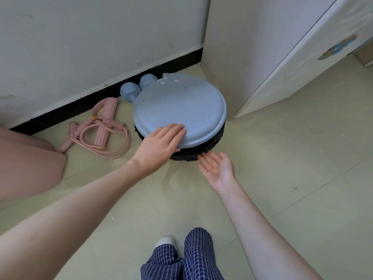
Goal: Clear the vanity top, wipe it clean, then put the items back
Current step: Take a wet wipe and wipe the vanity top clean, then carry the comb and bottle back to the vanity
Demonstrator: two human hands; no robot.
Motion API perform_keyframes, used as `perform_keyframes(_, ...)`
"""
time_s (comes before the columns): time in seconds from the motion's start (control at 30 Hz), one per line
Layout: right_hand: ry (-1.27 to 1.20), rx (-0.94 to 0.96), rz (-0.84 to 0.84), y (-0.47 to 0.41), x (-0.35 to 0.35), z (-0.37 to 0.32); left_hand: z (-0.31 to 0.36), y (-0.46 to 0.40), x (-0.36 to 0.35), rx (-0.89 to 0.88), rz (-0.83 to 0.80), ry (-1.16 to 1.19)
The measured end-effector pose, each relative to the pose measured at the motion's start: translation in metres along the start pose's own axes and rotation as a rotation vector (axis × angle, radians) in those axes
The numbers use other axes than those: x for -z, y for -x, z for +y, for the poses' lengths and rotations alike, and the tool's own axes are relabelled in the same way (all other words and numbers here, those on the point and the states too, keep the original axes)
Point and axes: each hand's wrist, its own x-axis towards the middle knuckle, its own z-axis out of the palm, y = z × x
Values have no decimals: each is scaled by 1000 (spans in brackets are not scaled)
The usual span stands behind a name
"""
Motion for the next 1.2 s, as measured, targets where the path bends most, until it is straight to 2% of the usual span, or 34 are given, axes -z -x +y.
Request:
perform_keyframes(0.1,-19,-14,77,-6,34,11,18,21,-41,48,-50,-44)
perform_keyframes(0.23,-46,-20,117,-8,63,11,42,35,-60,193,-309,-42)
perform_keyframes(0.4,-11,10,118,14,59,3,34,21,-31,124,-362,-61)
perform_keyframes(0.47,286,147,149,31,50,1,33,12,-6,98,-364,-73)
perform_keyframes(0.57,1086,669,203,68,41,-3,38,-6,41,67,-322,-68)
perform_keyframes(0.6,1263,823,193,82,38,-6,41,-12,59,55,-305,-64)
perform_keyframes(0.67,1477,1018,196,114,29,-13,50,-24,94,32,-281,-53)
perform_keyframes(0.77,1661,1197,287,161,24,-26,65,-39,148,-4,-265,-40)
perform_keyframes(0.83,1724,1247,386,199,24,-41,77,-51,187,-30,-260,-28)
perform_keyframes(0.93,1742,1202,508,264,28,-68,97,-74,252,-83,-241,-7)
perform_keyframes(1.2,1579,1218,959,431,89,-135,206,-151,407,-376,-94,79)
